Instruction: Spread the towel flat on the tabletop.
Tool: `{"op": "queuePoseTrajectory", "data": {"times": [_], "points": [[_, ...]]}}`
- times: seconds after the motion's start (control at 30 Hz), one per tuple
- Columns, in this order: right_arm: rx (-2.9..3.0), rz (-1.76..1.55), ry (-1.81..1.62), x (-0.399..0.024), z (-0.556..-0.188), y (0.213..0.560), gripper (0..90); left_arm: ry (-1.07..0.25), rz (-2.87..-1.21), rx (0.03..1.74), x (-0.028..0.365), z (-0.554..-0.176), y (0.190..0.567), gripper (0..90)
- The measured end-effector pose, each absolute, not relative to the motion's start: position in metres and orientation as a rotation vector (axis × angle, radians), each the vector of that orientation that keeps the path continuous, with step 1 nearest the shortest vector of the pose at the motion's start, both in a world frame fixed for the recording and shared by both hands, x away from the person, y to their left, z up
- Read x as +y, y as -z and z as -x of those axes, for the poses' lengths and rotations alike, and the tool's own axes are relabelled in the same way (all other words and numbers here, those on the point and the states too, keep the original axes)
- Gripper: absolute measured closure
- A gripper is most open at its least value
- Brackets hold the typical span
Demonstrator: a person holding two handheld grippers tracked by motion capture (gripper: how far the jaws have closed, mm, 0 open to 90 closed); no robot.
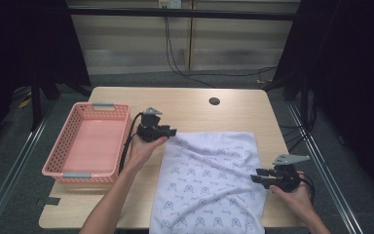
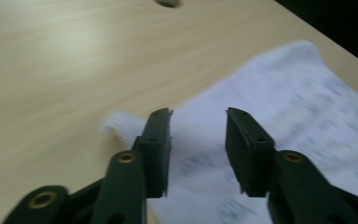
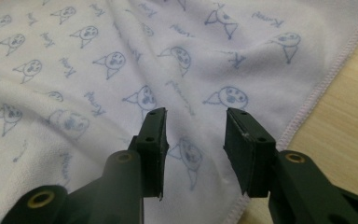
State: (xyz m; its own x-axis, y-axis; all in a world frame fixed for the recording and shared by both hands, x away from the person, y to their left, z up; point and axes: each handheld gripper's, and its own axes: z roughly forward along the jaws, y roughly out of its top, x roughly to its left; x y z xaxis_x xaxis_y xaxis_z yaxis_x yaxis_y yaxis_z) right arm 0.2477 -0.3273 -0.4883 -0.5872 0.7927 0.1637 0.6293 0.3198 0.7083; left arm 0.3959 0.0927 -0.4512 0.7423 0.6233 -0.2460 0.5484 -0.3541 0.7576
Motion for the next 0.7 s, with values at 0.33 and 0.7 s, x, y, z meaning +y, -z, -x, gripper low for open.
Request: {"op": "queuePoseTrajectory", "data": {"times": [0.33,0.7], "points": [[2.394,-1.302,-1.089,-0.324,-0.246,0.490,56.7,0.040,-2.273,0.706,0.100,-0.312,0.493,69.3],[2.404,-1.295,-1.088,-0.318,-0.243,0.490,56.4,0.058,-2.277,0.707,0.133,-0.260,0.492,66.7]]}}
